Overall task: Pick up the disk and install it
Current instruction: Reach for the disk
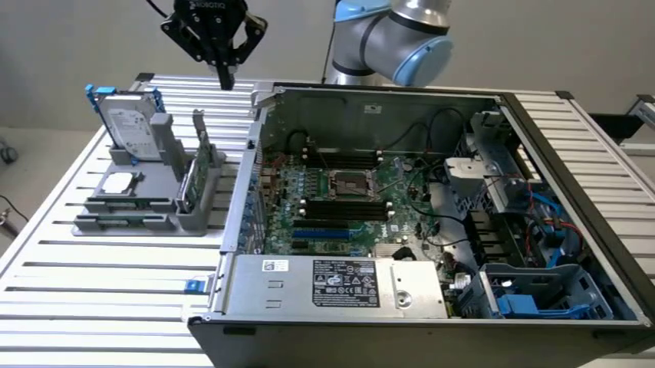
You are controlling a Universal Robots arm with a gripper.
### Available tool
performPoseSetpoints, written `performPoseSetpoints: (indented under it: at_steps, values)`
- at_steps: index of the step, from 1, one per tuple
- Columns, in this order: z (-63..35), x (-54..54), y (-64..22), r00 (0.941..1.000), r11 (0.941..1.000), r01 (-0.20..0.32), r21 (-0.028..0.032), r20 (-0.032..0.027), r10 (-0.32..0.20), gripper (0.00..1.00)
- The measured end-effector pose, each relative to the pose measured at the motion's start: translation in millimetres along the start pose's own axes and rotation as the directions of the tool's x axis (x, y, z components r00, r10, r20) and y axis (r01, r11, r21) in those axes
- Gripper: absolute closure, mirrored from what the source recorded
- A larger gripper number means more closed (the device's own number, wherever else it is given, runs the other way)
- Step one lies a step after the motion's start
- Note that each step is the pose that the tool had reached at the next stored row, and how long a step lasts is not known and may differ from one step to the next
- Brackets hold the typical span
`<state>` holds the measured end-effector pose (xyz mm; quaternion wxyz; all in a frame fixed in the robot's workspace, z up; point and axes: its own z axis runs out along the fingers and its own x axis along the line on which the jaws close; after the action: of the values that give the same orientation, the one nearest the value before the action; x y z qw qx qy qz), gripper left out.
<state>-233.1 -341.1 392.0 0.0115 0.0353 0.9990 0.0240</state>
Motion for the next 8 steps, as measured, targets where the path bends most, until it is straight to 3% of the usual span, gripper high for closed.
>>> performPoseSetpoints:
  at_steps: [8]
  values:
    - [0.8, 37.8, 16.2, 1.0000, 1.0000, 0.000, 0.0016, 0.0002, 0.000, 0.89]
